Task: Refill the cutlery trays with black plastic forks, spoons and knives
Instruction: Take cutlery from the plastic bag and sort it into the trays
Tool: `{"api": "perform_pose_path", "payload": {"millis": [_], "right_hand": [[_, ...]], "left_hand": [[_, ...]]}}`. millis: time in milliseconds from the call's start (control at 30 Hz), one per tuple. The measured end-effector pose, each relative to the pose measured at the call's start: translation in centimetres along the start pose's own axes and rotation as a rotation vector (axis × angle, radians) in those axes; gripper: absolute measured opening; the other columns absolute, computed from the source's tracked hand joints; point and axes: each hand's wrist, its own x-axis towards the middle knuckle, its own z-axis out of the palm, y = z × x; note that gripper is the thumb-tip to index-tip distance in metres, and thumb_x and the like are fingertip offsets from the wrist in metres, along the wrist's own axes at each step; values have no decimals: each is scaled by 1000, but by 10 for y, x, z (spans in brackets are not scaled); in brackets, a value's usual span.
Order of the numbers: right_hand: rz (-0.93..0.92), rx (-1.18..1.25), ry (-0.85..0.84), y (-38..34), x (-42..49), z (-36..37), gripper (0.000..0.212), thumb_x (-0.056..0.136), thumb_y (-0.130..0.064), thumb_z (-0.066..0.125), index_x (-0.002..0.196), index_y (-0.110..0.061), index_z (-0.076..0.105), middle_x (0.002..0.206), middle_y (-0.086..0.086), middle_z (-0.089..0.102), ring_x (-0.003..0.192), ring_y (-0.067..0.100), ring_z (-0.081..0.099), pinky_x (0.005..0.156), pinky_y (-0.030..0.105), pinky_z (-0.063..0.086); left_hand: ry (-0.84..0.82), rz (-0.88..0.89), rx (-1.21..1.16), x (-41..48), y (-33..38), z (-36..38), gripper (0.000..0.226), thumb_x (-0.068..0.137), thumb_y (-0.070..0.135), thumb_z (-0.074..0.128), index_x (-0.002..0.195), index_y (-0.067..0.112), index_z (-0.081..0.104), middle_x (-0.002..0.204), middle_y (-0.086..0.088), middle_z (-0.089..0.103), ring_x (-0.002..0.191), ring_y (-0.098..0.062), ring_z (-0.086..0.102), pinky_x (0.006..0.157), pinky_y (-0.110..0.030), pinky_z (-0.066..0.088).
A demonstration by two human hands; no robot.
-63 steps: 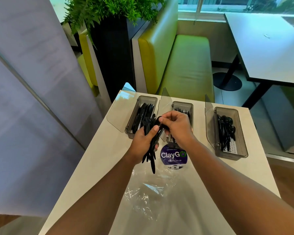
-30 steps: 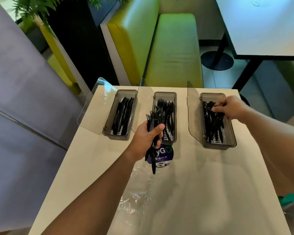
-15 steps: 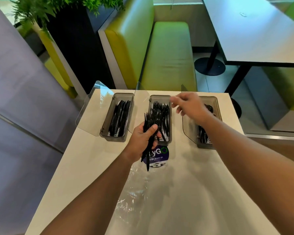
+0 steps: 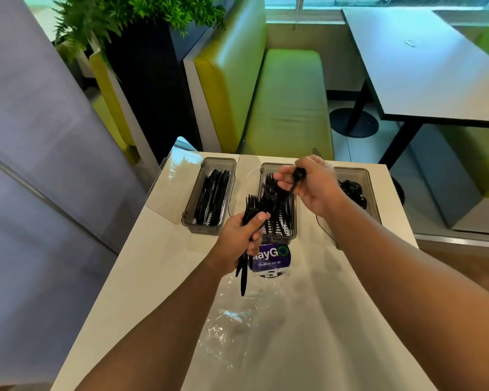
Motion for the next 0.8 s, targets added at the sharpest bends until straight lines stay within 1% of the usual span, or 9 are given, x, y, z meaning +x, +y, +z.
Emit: {"api": "perform_pose_path", "payload": {"millis": [33, 100, 167, 233, 300, 400, 567, 700, 800], "right_hand": [[-11, -18, 28, -1, 0, 0, 15, 100, -1, 48, 93, -14, 43, 78, 16, 69, 62, 28, 68, 57, 37, 59], [-39, -141, 45, 1, 0, -2, 23, 96, -1, 51, 83, -18, 43, 70, 9, 60, 46, 17, 49, 39, 27, 40], [-47, -299, -15, 7, -2, -4, 21, 96, -6, 57, 84, -18, 45, 67, 4, 55, 43, 12, 38, 37, 24, 28], [-31, -474, -110, 14, -8, -4, 13, 97, -18, 65, 95, -15, 52, 64, -2, 54, 44, 9, 39, 38, 22, 29], [2, -618, -206, 21, -13, -3, 20, 95, -28, 68, 103, -12, 60, 62, -3, 53, 46, 8, 41, 40, 21, 32], [65, -756, -277, 29, -18, -2, 20, 96, -28, 68, 89, -10, 64, 57, -3, 52, 44, 8, 41, 40, 21, 32], [18, -804, -206, 31, -15, -5, 16, 96, -19, 67, 85, -7, 66, 58, -4, 59, 44, 5, 49, 41, 18, 37], [-199, -801, -23, 25, -6, -13, 17, 99, -24, 63, 85, -14, 67, 59, -10, 57, 47, -2, 51, 48, 15, 40], [-119, -650, -72, 22, -5, -22, 18, 101, -30, 61, 89, -15, 63, 58, -10, 56, 44, 1, 48, 43, 17, 37]], "left_hand": [[-2, 4, 23, -1, 0, -1, 20, 100, 26, 62, 97, 7, 55, 60, 0, 39, 45, -11, 34, 43, -24, 30], [-16, 10, 73, -3, 1, -3, 22, 98, 23, 65, 85, 11, 53, 57, -2, 35, 45, -12, 32, 45, -27, 28], [-31, 4, 92, -3, 1, -4, 19, 97, 21, 67, 85, 12, 55, 57, -4, 34, 46, -13, 30, 47, -28, 27], [-36, 9, 83, -2, 1, -4, 17, 96, 20, 69, 95, 7, 58, 60, -4, 36, 47, -13, 32, 48, -29, 27], [-21, 13, 89, 0, 2, -3, 18, 94, 19, 70, 101, 5, 60, 62, -3, 39, 48, -13, 35, 48, -28, 28], [5, 20, 104, 2, 3, 0, 10, 94, 12, 69, 96, 7, 61, 60, -1, 43, 47, -12, 37, 47, -27, 29], [5, 15, 121, 4, 2, 7, 10, 94, 11, 69, 97, 7, 61, 58, 3, 46, 47, -11, 39, 45, -25, 31], [-3, -9, 72, 9, 3, 14, 36, 96, 20, 67, 119, -6, 58, 61, 2, 47, 48, -11, 42, 45, -24, 33], [-20, -14, -1, 15, 7, 23, 31, 96, 21, 66, 119, 1, 57, 61, 2, 46, 47, -10, 40, 43, -22, 33]]}}
